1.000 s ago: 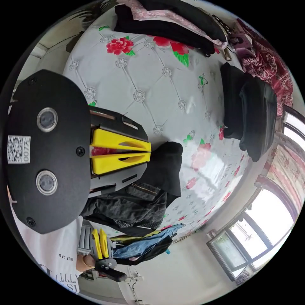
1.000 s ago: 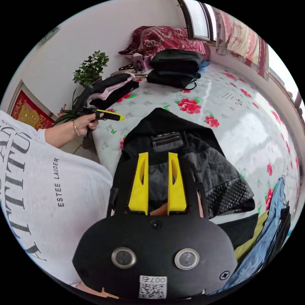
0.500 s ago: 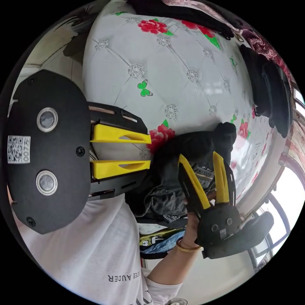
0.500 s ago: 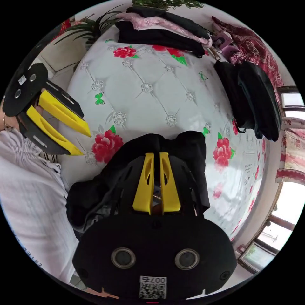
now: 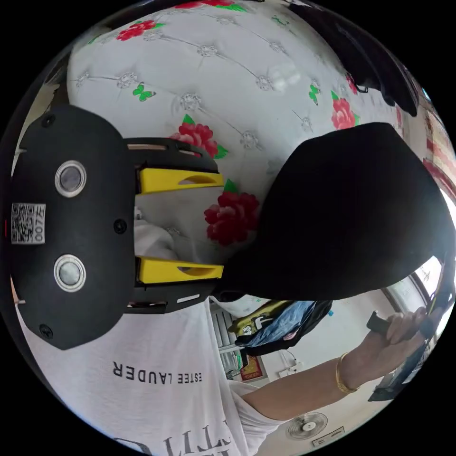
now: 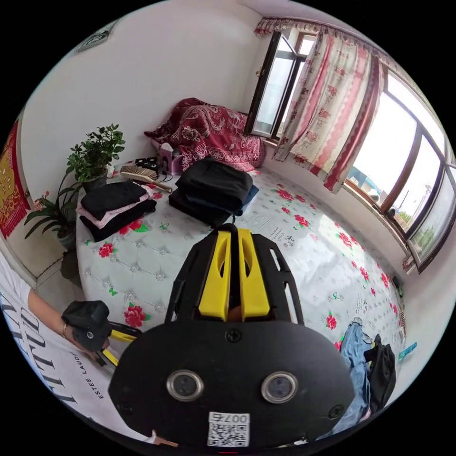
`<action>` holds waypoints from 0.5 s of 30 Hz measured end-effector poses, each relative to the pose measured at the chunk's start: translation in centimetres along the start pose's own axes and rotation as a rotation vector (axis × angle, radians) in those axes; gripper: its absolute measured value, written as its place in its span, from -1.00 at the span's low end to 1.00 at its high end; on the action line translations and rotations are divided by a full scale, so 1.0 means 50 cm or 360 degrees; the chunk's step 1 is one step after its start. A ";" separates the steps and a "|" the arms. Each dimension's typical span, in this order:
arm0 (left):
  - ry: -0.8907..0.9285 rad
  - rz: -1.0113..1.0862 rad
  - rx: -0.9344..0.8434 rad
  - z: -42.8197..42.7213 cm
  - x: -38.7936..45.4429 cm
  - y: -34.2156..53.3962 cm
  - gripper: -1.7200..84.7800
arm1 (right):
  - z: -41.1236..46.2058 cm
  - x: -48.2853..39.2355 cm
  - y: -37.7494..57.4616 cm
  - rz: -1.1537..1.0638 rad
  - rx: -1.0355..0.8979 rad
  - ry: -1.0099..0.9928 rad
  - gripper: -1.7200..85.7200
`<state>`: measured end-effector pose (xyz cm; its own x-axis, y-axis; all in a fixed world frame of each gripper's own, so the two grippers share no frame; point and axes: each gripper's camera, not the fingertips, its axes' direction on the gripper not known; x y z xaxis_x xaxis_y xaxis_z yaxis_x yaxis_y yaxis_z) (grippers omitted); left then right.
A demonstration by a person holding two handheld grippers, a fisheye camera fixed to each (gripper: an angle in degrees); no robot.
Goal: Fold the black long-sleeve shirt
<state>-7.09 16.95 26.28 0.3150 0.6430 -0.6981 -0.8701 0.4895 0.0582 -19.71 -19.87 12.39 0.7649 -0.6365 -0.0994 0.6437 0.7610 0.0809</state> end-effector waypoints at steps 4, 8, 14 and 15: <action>-0.0065 0.0058 -0.0105 0.080 0.028 -0.049 -0.49 | -0.060 0.003 0.017 0.0098 0.0046 0.0014 -0.94; 0.0044 -0.0098 -0.0173 0.137 0.019 -0.053 -0.57 | -0.117 0.010 0.045 0.0148 0.0085 0.0053 -0.93; -0.0227 0.0068 -0.0040 0.127 0.108 0.000 -0.91 | -0.213 0.070 0.096 0.0320 0.0179 0.0078 -0.93; -0.0223 0.0009 0.0003 0.119 0.110 0.012 -0.91 | -0.223 0.078 0.101 0.0344 0.0192 0.0080 -0.93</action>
<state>-3.62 24.30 26.69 0.3600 0.7218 -0.5910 -0.8713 0.4866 0.0637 -13.75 -17.08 1.35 0.8847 -0.4514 -0.1161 0.4661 0.8561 0.2234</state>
